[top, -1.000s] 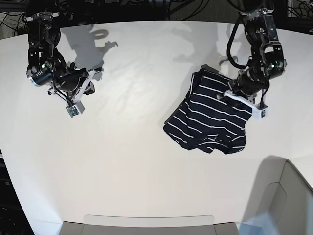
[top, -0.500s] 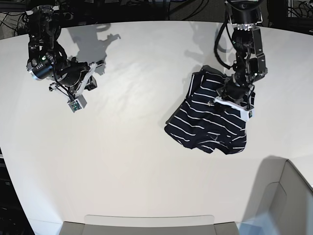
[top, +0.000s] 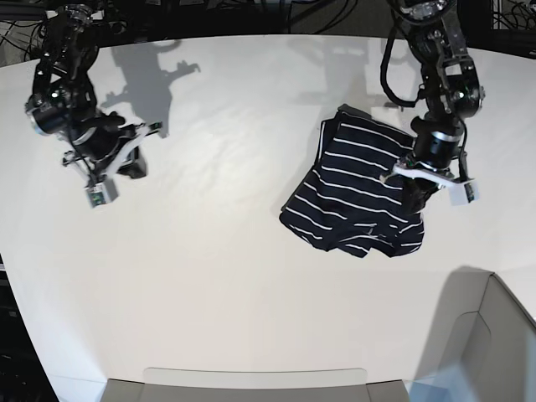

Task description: Fold the T-shirt properly

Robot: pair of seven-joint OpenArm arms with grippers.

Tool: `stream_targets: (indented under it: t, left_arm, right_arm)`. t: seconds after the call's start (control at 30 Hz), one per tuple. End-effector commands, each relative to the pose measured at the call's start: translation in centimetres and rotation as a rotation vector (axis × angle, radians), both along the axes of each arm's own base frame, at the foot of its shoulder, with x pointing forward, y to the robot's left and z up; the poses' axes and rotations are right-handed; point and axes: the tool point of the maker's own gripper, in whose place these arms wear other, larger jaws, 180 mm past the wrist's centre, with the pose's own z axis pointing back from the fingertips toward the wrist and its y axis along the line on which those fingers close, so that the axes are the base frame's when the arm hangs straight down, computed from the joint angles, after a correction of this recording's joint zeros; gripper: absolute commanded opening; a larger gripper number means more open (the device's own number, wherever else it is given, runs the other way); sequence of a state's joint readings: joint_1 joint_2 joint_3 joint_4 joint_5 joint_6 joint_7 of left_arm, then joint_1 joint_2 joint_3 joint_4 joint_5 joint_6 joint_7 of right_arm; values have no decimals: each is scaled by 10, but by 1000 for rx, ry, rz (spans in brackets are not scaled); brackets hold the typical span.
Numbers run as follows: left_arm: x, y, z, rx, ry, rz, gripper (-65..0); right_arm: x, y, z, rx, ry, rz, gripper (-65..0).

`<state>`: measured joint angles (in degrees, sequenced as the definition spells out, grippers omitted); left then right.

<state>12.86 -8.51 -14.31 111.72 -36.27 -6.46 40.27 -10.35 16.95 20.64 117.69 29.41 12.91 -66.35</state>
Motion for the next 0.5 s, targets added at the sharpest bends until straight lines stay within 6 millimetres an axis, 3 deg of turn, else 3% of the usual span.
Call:
stream_targets:
  t: [0.0,0.23,0.47]
  left_arm:
    - [-6,8,5,18,-37,26,-650]
    - [-62,38,-5,96,-115,165,-650]
    - [-108,50,-21,252,-59,157,-650]
  right_arm:
    - [-3,3,6,4,-43,43,-650]
    - [-30,-4,4,76,-176,23,-650]
    - [-81,3,-19,184,-148,-62,-650]
